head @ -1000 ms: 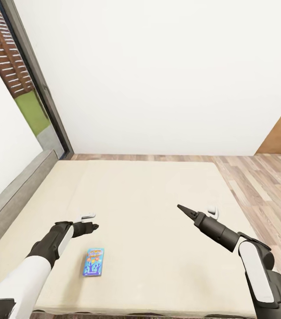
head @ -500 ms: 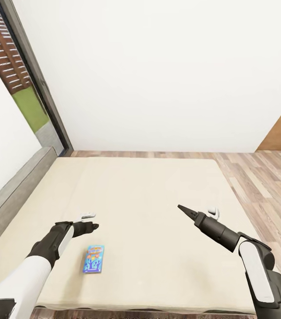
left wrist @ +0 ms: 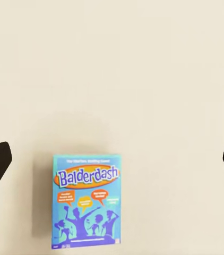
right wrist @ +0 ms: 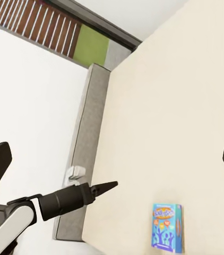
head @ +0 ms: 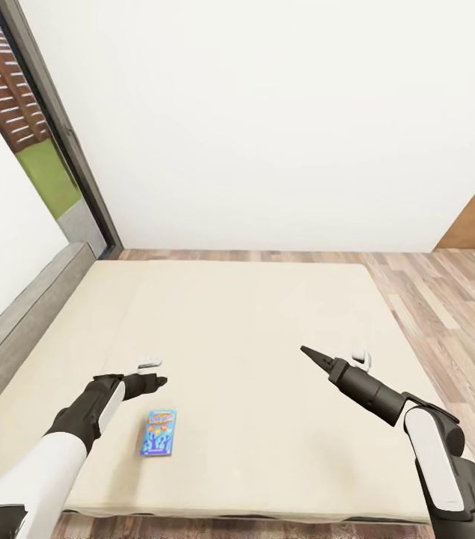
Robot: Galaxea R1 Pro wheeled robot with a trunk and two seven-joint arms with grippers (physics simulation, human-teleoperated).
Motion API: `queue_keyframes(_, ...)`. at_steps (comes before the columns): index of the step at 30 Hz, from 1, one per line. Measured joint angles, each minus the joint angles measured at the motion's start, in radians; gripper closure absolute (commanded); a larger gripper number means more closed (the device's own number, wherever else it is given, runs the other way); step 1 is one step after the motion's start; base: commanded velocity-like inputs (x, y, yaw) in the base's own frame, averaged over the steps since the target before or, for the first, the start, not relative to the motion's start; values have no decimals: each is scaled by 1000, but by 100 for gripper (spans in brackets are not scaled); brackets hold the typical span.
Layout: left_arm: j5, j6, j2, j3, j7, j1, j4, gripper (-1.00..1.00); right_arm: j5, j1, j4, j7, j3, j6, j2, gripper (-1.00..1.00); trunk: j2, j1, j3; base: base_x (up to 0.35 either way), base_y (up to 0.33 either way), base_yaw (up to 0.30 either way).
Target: Put all the toys in the child's room - the three board games (two on the bed and one on the table), the two jigsaw puzzles on the table, and the tennis ball on the table - inside the toy box on the table in the child's room.
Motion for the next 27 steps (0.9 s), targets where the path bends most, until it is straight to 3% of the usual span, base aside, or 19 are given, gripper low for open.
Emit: queue_keyframes(27,5,0,-1,-1,-5,0,0,-100,2,0,0,-1,1,-3,1,-100,0,0,-44,0,0,0)
